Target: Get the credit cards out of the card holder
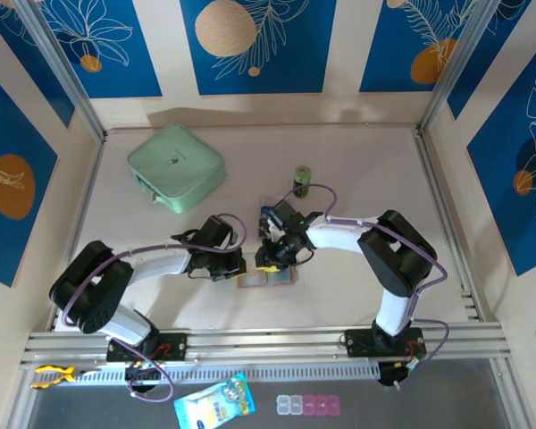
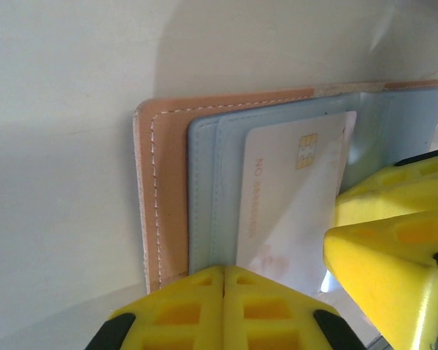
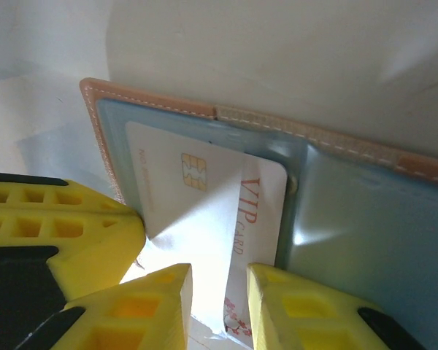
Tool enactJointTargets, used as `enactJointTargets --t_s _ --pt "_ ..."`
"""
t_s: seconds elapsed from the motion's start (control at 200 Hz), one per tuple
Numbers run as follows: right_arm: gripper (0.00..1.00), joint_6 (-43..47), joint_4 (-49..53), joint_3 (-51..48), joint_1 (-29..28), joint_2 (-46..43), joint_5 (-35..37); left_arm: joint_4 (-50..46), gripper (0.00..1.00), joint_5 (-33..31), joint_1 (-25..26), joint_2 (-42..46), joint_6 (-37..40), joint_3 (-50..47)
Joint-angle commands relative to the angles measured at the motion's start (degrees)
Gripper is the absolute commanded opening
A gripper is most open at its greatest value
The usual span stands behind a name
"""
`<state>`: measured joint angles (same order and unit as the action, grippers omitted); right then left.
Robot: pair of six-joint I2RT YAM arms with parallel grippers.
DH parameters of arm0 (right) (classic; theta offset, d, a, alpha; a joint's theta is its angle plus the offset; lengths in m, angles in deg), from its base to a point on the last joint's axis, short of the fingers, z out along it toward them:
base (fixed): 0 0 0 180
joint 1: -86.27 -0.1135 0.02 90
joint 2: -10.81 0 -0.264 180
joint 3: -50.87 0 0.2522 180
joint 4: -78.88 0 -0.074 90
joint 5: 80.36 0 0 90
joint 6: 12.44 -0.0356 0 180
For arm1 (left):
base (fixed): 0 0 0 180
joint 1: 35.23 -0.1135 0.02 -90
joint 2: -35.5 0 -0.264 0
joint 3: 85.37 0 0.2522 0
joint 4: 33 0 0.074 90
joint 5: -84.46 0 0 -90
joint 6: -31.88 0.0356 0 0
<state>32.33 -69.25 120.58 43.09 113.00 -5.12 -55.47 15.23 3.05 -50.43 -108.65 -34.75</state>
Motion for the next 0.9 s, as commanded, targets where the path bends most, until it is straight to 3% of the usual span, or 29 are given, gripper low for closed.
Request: enactJointTargets --t_s 0.0,0.895 --pt "0.28 1.2 4.0 1.0 -0.4 -0.7 2.5 -3.1 0.04 -0.5 -0.5 -0.3 -0.1 -1.6" --pt "0.28 -0.1 2.0 -1.4 0.9 -6.4 0.3 -5.3 0.01 1.4 0.0 -0.8 1.1 5.4"
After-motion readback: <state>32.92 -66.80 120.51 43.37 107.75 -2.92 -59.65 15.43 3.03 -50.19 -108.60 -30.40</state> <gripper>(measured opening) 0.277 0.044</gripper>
